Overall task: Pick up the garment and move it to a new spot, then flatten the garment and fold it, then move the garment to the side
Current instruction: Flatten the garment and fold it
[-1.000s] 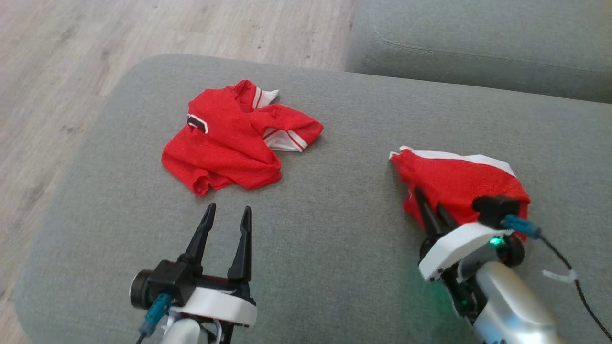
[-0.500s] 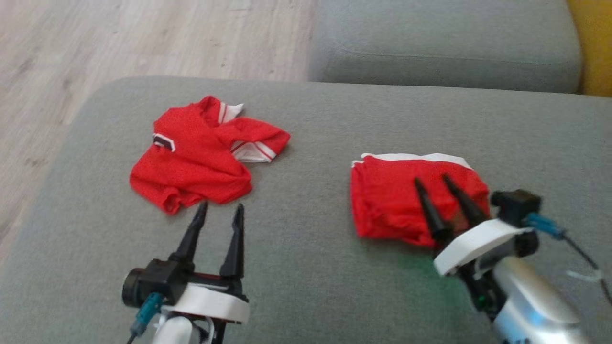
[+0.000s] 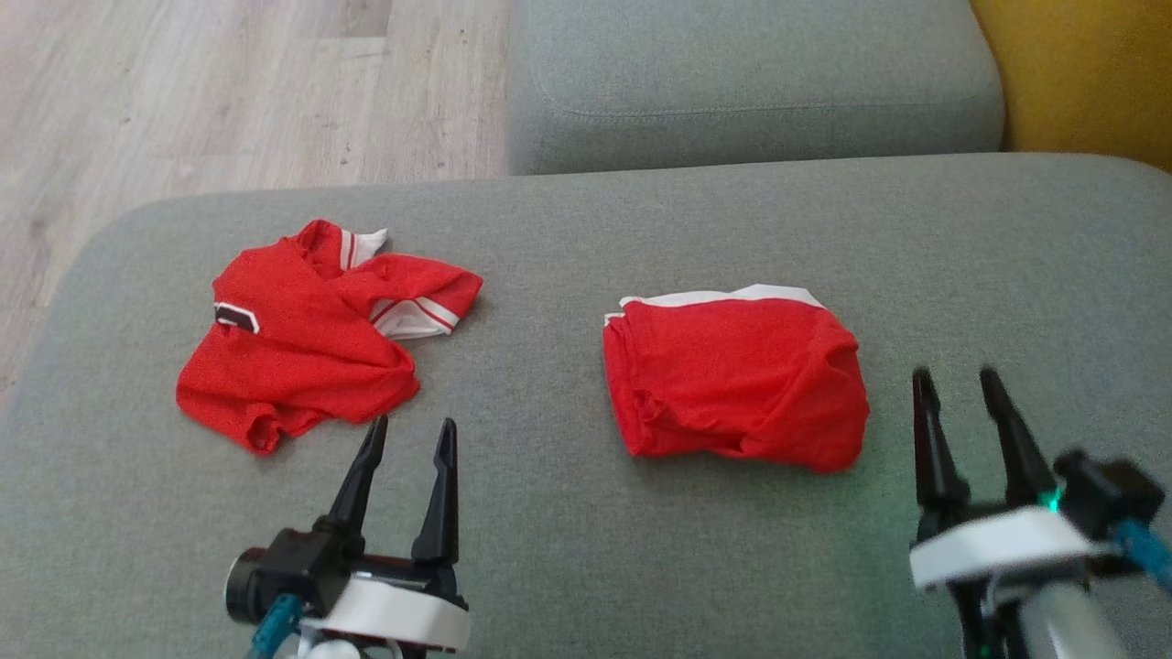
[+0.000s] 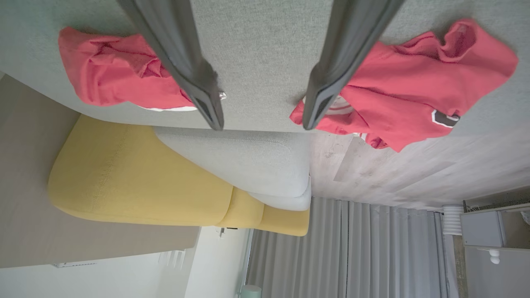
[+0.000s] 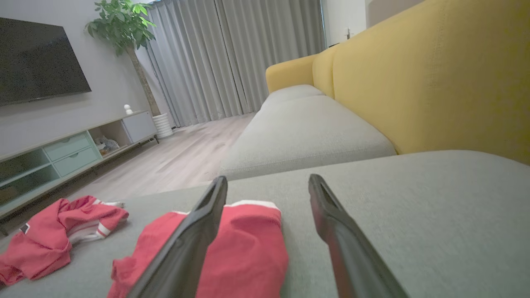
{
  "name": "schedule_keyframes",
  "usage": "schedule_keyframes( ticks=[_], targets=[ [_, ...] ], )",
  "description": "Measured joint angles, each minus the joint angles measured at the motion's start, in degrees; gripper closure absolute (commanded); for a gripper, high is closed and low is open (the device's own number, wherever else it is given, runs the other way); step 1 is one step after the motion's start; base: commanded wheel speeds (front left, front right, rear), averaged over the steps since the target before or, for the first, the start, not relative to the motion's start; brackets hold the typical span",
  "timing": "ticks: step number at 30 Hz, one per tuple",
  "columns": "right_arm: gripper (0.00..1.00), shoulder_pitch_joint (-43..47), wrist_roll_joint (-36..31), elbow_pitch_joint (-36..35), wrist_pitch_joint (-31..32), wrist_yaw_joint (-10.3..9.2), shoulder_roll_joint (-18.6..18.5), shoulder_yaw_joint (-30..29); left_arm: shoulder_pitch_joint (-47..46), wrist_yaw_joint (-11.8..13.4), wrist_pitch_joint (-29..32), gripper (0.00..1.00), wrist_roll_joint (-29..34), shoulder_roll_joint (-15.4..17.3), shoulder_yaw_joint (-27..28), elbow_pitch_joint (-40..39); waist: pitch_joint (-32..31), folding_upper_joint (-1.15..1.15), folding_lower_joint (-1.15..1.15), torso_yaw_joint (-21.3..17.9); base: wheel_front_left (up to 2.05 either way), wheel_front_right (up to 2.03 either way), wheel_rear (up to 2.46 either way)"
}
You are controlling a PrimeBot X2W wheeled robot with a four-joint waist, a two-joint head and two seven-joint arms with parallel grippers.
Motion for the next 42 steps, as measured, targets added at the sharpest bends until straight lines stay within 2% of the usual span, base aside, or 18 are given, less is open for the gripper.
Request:
schedule_keyframes(
  ticks=[4, 10, 11, 12, 16, 22, 30, 37, 42],
  targets=[
    [0.0, 5.77, -3.01, -2.58, 0.01, 0.01, 2.57, -2.57, 0.88, 0.02, 0.0, 0.0, -0.41, 0.0, -0.7, 0.23, 0.56, 0.0, 0.0, -0.3, 0.0, 0.0, 0.0],
    [0.0, 3.89, -6.06, -3.81, 0.01, 0.0, 3.5, -3.37, 0.41, 0.11, 0.0, 0.0, -0.43, -0.01, -1.96, 0.1, 3.02, 0.0, 0.0, 0.49, 0.0, 0.0, 0.0],
    [0.62, 2.82, -6.35, -3.32, 0.04, 0.01, 3.5, -3.2, -0.06, 0.11, 0.0, 0.0, -0.43, -0.01, -2.03, 0.09, 3.63, 0.0, 0.01, 0.74, 0.0, 0.0, 0.0],
    [1.0, 1.52, -6.6, -2.66, 0.18, 0.01, 3.49, -3.07, -0.59, 0.11, 0.0, 0.0, -0.43, -0.01, -2.18, 0.05, 4.25, 0.0, 0.01, 1.02, 0.0, 0.0, 0.0],
    [1.0, -4.98, -7.22, 1.71, 2.44, 0.01, 3.14, -1.66, -3.04, 0.12, 0.0, 0.0, -0.43, -0.05, -3.09, 0.01, 6.78, 0.0, 0.01, 2.59, 0.0, 0.0, 0.0],
    [1.0, -13.08, -8.49, 12.22, 5.26, 0.0, 2.97, -1.92, -4.46, 0.26, 0.0, 0.0, -0.67, -0.1, -3.67, 0.3, 9.79, 0.0, 0.02, 5.37, 0.0, 0.0, 0.0],
    [1.0, -14.12, -10.14, 24.91, 5.53, 0.0, 2.61, -7.0, -4.78, 0.6, 0.0, 0.0, -1.41, -0.12, -3.7, 0.56, 10.29, 0.0, 0.01, 6.54, 0.0, 0.0, 0.0],
    [1.0, -14.43, -10.18, 29.32, 3.64, 0.01, 3.21, -6.81, -4.91, 1.04, 0.0, 0.0, -1.41, -0.12, -4.08, 1.52, 9.73, 0.0, 0.01, 5.96, 0.0, 0.0, 0.0],
    [1.0, -14.91, -11.18, 26.36, 1.25, 0.0, 3.36, -5.31, -5.32, 1.03, 0.0, 0.0, -1.41, -0.12, -4.05, 1.8, 8.68, 0.0, 0.0, 5.94, 0.0, 0.0, 0.0]
  ],
)
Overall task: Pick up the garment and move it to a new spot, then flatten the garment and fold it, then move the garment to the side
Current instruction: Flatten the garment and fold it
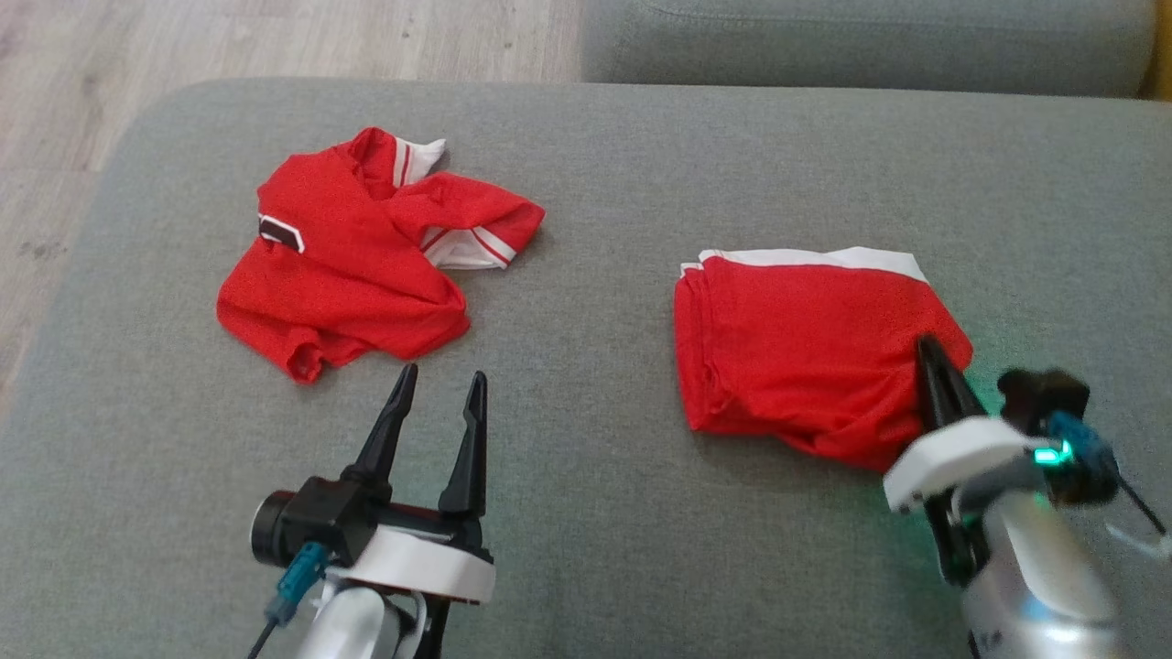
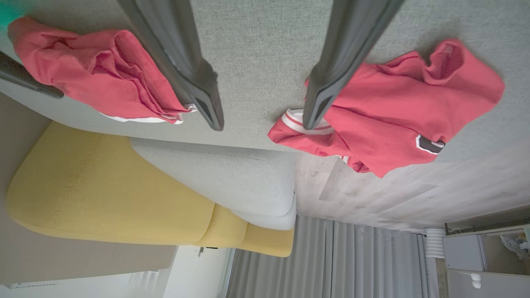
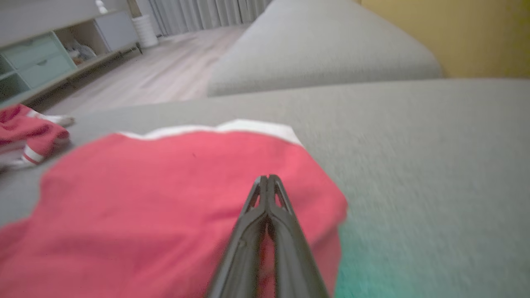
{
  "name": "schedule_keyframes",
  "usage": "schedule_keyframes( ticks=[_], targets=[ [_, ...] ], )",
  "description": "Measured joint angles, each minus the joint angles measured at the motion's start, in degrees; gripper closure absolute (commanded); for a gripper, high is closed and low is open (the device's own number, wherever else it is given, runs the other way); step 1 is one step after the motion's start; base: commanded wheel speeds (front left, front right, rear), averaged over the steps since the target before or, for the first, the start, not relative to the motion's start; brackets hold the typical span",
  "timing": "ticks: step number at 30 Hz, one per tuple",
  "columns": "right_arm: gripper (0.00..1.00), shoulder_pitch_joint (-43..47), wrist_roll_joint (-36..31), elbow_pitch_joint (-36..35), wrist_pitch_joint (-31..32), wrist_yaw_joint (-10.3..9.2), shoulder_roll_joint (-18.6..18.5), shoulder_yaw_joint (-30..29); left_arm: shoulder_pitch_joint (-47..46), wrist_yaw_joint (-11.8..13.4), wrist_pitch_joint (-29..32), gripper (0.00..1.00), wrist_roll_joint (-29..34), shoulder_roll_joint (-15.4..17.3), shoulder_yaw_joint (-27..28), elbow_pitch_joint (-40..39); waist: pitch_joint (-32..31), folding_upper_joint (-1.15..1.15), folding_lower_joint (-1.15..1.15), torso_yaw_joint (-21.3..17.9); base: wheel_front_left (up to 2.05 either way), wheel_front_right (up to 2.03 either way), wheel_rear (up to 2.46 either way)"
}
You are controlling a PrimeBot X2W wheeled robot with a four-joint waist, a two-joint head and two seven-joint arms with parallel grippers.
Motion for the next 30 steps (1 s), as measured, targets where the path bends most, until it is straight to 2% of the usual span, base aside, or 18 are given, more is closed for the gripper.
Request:
schedule_keyframes(
  ticks=[3, 6, 9, 13, 18, 21, 30],
  targets=[
    [1.0, -1.88, 0.1, -3.89, -0.48, 0.01, 0.25, 1.92, -0.3, 0.0, 0.0, 0.0, 0.0, -0.01, 0.01, 0.01, -0.52, 0.0, 0.0, 0.42, 0.0, 0.0, 0.0],
    [1.0, -2.78, 0.66, -4.94, -0.01, 0.0, 0.47, 4.3, -0.27, 0.0, 0.0, 0.0, 0.0, -0.01, -0.04, 0.03, -0.86, 0.0, 0.0, 1.13, 0.0, 0.0, 0.0],
    [1.0, -1.69, -0.83, -2.81, 1.05, 0.0, 0.76, 3.98, -0.27, 0.0, 0.0, 0.0, -0.03, -0.01, -0.43, 0.04, -1.0, 0.0, 0.0, 1.98, 0.0, 0.0, 0.0],
    [1.0, 2.1, -1.53, 1.94, 1.46, 0.0, 0.77, 0.12, -0.27, 0.01, 0.0, 0.0, -0.21, -0.01, -1.26, 0.14, -0.89, 0.0, 0.0, 2.92, 0.0, 0.0, 0.0],
    [1.0, 2.72, -0.88, 3.63, 0.9, 0.01, 0.76, 0.55, -0.34, 0.07, 0.0, 0.0, -0.53, -0.01, -1.27, 0.12, -0.53, 0.0, 0.0, 3.21, 0.0, 0.0, 0.0],
    [1.0, 2.5, 0.32, 3.3, -0.02, 0.0, 0.76, 2.48, -0.35, 0.09, 0.0, 0.0, -0.53, -0.01, -1.27, 0.12, -0.56, 0.0, 0.0, 3.27, 0.0, 0.0, 0.0],
    [1.0, -1.64, 5.2, -2.34, -1.18, 0.0, 0.82, 15.3, -0.37, 0.04, 0.0, 0.0, -0.53, -0.01, -1.46, 0.16, -0.61, 0.0, 0.0, 4.39, 0.0, 0.0, 0.0]
  ],
)
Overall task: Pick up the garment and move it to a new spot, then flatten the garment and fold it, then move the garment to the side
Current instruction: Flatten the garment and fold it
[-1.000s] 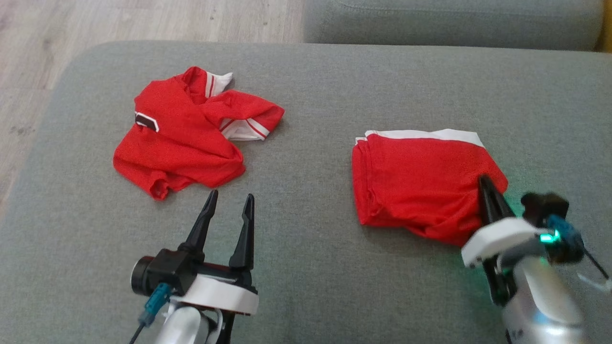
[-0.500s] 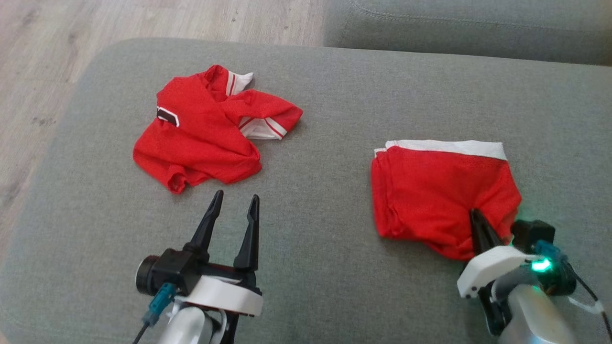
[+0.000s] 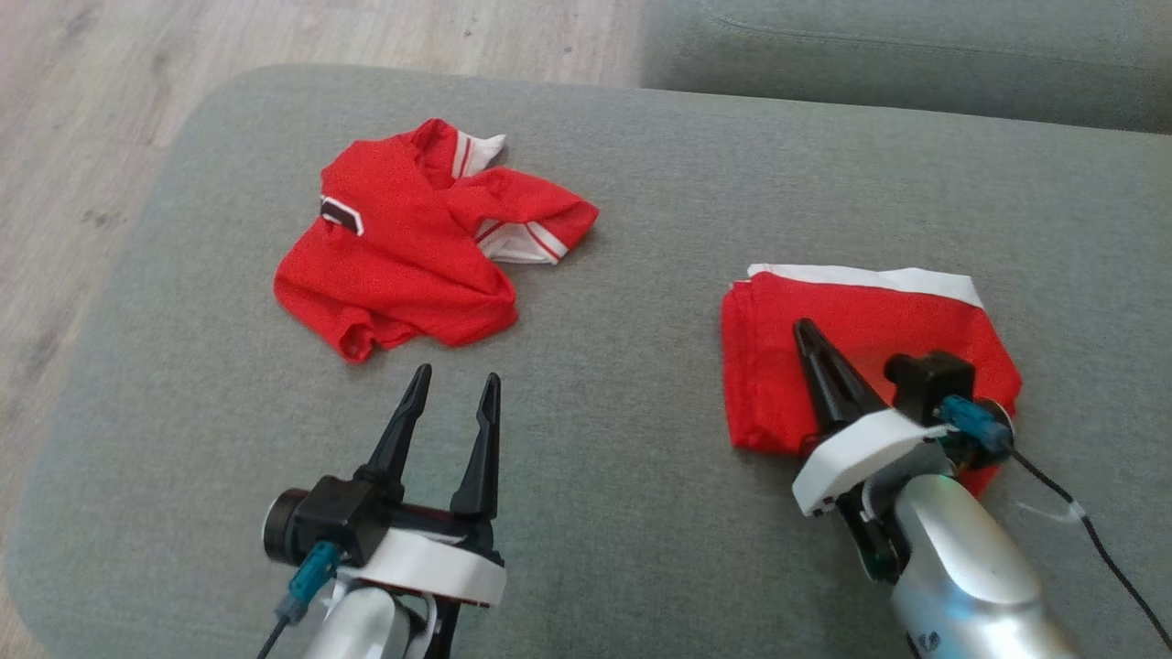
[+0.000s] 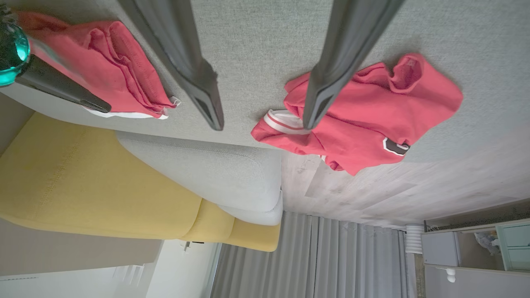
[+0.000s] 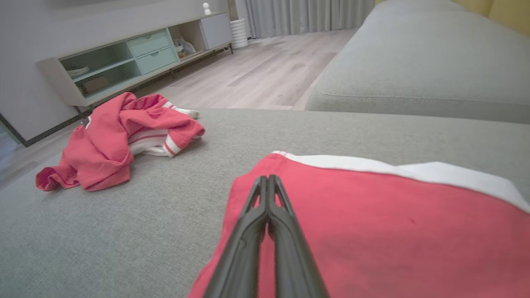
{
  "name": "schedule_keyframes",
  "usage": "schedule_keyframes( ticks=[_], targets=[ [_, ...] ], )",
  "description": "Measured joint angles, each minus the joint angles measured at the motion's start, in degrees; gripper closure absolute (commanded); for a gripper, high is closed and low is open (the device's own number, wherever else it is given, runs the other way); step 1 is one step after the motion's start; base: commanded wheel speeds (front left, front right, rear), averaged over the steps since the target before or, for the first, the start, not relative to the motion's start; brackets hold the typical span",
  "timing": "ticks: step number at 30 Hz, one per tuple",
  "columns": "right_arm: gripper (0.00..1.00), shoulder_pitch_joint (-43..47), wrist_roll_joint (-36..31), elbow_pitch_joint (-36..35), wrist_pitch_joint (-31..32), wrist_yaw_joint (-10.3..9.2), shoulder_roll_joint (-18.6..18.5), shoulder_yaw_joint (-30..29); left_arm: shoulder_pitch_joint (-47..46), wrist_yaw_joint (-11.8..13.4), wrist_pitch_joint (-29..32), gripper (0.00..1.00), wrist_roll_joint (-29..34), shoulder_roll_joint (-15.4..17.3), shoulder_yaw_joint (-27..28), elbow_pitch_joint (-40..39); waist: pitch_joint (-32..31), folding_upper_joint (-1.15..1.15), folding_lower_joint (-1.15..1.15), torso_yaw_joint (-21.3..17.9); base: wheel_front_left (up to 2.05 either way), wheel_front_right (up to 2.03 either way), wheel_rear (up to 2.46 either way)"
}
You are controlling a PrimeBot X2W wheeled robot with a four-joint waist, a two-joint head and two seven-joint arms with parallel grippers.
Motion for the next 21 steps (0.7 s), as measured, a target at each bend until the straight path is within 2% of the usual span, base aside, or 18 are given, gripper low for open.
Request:
schedule_keyframes(
  ticks=[3, 5, 8, 11, 16, 19, 21],
  targets=[
    [1.0, -1.47, 0.71, 1.92, 0.01, 0.0, 0.01, 1.81, -0.05, -0.01, 0.0, 0.0, 0.0, 0.0, -0.26, 0.04, 0.2, 0.0, 0.0, 0.96, 0.0, 0.0, 0.0],
    [1.0, -1.77, 5.23, 4.46, 0.36, 0.01, 0.01, 2.03, -0.06, -0.01, 0.0, 0.0, -0.19, 0.0, -0.32, 0.09, 0.28, 0.0, 0.0, 1.69, 0.0, 0.0, 0.0],
    [1.0, -2.67, 3.8, 9.81, 1.32, 0.0, -0.09, 3.9, -0.05, 0.03, 0.0, 0.0, -0.44, 0.0, -0.27, 0.21, 0.42, 0.0, 0.0, 2.45, 0.0, 0.0, 0.0],
    [1.0, -3.47, 4.33, 11.79, 1.54, 0.0, -0.09, 6.57, -0.05, 0.04, 0.0, 0.0, -0.43, 0.0, -0.16, 0.21, 0.55, 0.0, 0.0, 2.55, 0.0, 0.0, 0.0],
    [1.0, -3.87, 6.31, 10.87, 0.41, 0.0, -0.05, 7.53, -0.03, 0.75, 0.0, 0.0, -0.03, 0.0, 1.01, -0.22, 0.18, 0.0, 0.0, 0.85, 0.0, 0.0, 0.0],
    [1.0, -3.71, 5.77, 8.06, 0.0, 0.0, -0.13, 5.33, 0.02, 0.77, 0.0, 0.0, 0.01, 0.0, 1.77, -0.77, -0.45, 0.0, 0.0, -0.63, 0.0, 0.0, 0.0],
    [1.0, -3.41, 4.69, 3.31, -0.01, 0.01, -0.51, 2.34, 0.13, 0.81, 0.0, 0.0, 0.01, 0.0, 1.97, -1.33, -1.02, 0.0, 0.0, -1.75, 0.0, 0.0, 0.0]
  ],
)
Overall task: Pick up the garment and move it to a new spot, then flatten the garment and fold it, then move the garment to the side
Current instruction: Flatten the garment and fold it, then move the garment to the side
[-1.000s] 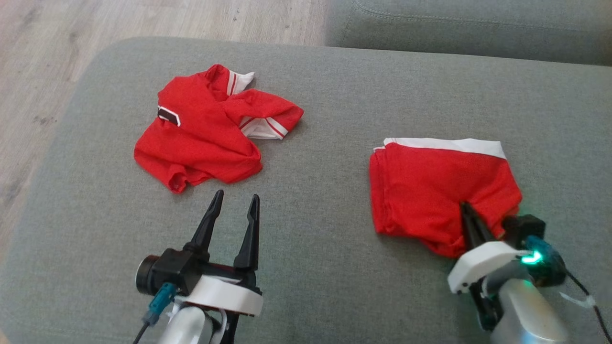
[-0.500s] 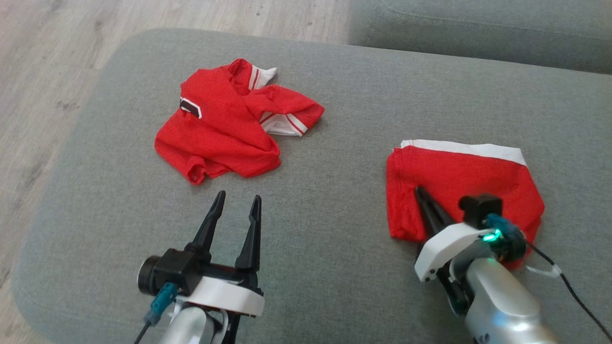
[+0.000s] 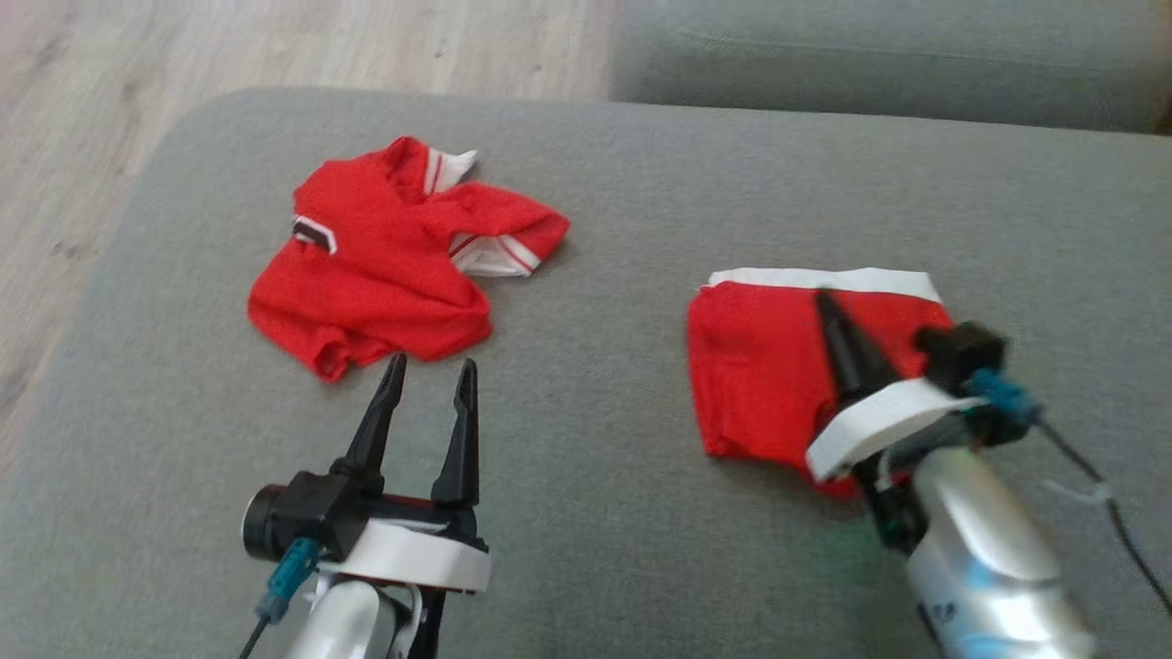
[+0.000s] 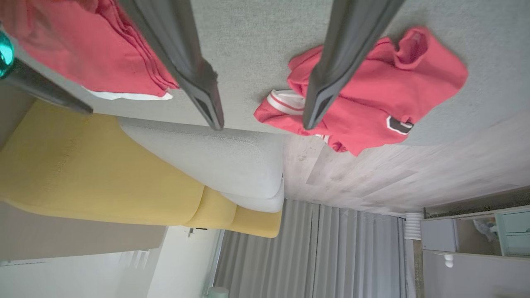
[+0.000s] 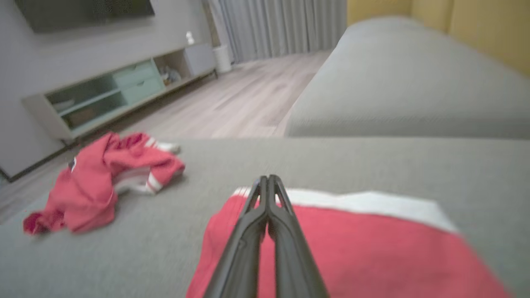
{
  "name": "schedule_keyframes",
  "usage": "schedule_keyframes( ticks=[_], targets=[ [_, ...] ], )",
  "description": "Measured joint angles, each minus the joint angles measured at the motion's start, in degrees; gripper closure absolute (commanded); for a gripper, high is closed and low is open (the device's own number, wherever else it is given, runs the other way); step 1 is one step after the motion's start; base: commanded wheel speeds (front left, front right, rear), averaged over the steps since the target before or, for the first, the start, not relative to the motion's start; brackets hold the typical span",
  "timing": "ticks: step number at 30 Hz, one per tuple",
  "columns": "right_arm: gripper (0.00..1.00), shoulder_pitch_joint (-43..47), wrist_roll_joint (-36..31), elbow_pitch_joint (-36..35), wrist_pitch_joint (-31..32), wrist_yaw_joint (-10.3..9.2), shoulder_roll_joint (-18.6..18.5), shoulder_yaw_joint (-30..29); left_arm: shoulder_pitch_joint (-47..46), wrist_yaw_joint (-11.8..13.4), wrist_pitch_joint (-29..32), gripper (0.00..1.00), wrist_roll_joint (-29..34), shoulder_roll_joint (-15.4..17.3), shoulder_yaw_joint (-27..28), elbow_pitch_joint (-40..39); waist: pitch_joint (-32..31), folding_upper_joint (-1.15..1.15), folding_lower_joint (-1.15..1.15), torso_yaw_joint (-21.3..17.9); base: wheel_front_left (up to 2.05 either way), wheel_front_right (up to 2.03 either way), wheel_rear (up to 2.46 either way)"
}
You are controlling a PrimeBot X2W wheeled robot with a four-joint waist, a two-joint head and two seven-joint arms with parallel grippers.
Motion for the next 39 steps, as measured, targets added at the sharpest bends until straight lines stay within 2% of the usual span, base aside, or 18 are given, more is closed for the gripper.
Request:
schedule_keyframes(
  ticks=[3, 4, 5, 11, 14, 20, 29, 34, 39],
  targets=[
    [1.0, 2.2, -1.4, -7.86, -0.05, -0.01, -0.48, -5.49, 0.17, 0.22, 0.0, 0.0, 0.0, 0.0, 0.27, -0.77, -1.07, 0.0, 0.0, -1.66, 0.0, 0.0, 0.0],
    [0.54, 3.81, -2.33, -10.35, -0.05, 0.0, -0.54, -7.24, 0.37, 0.25, 0.0, 0.0, 0.0, 0.0, 0.36, -0.97, -1.48, 0.0, 0.0, -2.19, 0.0, 0.0, 0.0],
    [0.02, 5.63, -3.37, -12.37, -0.07, -0.01, -0.55, -8.76, 0.74, 0.26, 0.0, 0.0, 0.0, 0.0, 0.41, -1.14, -1.9, 0.0, 0.0, -2.67, 0.0, 0.0, 0.0],
    [0.0, 18.18, -7.86, -23.26, -0.05, -0.01, 0.23, -16.01, 3.71, 0.67, 0.0, 0.0, -0.2, 0.01, 0.82, -1.63, -4.11, 0.0, -0.01, -5.73, 0.0, 0.0, 0.0],
    [0.0, 20.45, -8.69, -26.87, -0.07, 0.0, 0.6, -16.64, 3.74, 0.88, 0.0, 0.0, -0.59, 0.01, 1.88, -2.35, -4.53, 0.0, -0.01, -6.71, 0.0, 0.0, 0.0],
    [0.0, 24.6, -7.16, -28.97, -0.07, 0.0, 1.23, -16.71, 6.45, 1.31, 0.0, 0.0, -0.4, 0.03, 2.02, -2.72, -4.78, 0.0, -0.01, -7.82, 0.0, 0.0, 0.0],
    [0.0, 24.83, -7.58, -29.65, -0.07, -0.01, 1.3, -15.7, 6.65, 1.66, 0.0, 0.0, -0.4, 0.04, 2.07, -3.1, -3.09, 0.0, 0.0, -7.38, 0.0, 0.0, 0.0],
    [0.0, 21.35, -9.78, -26.52, 0.55, -0.01, 1.31, -16.02, 5.1, 1.66, 0.0, 0.0, -0.41, 0.04, 1.81, -3.43, -1.11, 0.0, 0.0, -6.68, 0.0, 0.0, 0.0],
    [0.0, 15.02, -10.06, -19.13, 4.74, -0.01, 1.3, -18.72, 2.2, 1.65, 0.0, 0.0, -0.51, 0.03, 0.21, -3.34, 1.41, 0.0, 0.0, -5.03, 0.0, 0.0, 0.0]
  ],
)
